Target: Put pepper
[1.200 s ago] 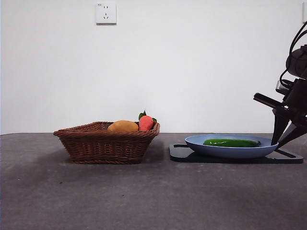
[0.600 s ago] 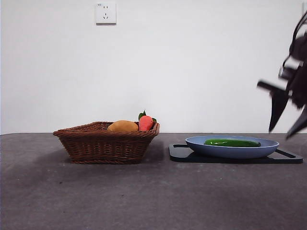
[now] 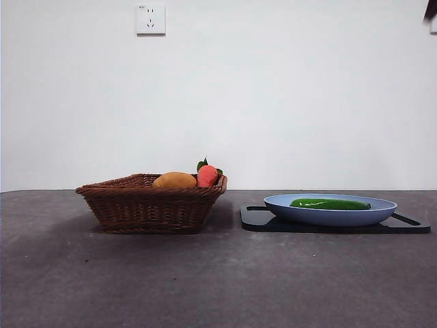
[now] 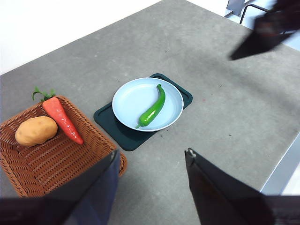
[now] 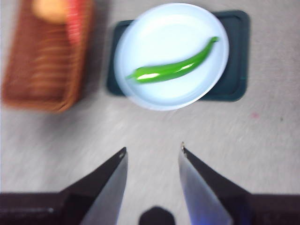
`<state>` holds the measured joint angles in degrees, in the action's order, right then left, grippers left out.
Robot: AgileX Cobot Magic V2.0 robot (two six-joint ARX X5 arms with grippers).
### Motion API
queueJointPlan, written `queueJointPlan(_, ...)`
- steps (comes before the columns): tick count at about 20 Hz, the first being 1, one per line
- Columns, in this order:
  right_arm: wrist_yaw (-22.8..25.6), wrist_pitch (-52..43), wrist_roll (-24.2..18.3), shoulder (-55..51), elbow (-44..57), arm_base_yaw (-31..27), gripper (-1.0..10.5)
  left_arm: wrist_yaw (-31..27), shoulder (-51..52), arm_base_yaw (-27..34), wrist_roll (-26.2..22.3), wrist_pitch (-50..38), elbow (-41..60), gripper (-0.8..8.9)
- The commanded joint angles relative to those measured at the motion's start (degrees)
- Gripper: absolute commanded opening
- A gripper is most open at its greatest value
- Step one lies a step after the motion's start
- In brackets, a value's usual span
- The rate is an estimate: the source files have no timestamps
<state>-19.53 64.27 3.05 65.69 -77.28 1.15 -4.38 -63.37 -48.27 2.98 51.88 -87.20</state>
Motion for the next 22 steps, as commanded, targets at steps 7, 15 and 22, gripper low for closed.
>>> queueJointPlan(7, -0.02, 14.29, -3.1, -15.08, -1.11, 5.44, 1.8, -0.02, -0.5, -0.33, -0.04, 2.1, -1.14, 1.94)
queueJointPlan(15, -5.86, 14.19, -4.55, -15.12, -1.11, 5.44, 0.1, 0.07, -0.5, -0.39, -0.02, 2.67, -1.14, 0.08)
queueJointPlan(22, -5.81, 14.16, -1.6, -14.58, -1.11, 5.4, 0.1, 0.0, -0.5, -0.39, -0.02, 2.6, -1.14, 0.08)
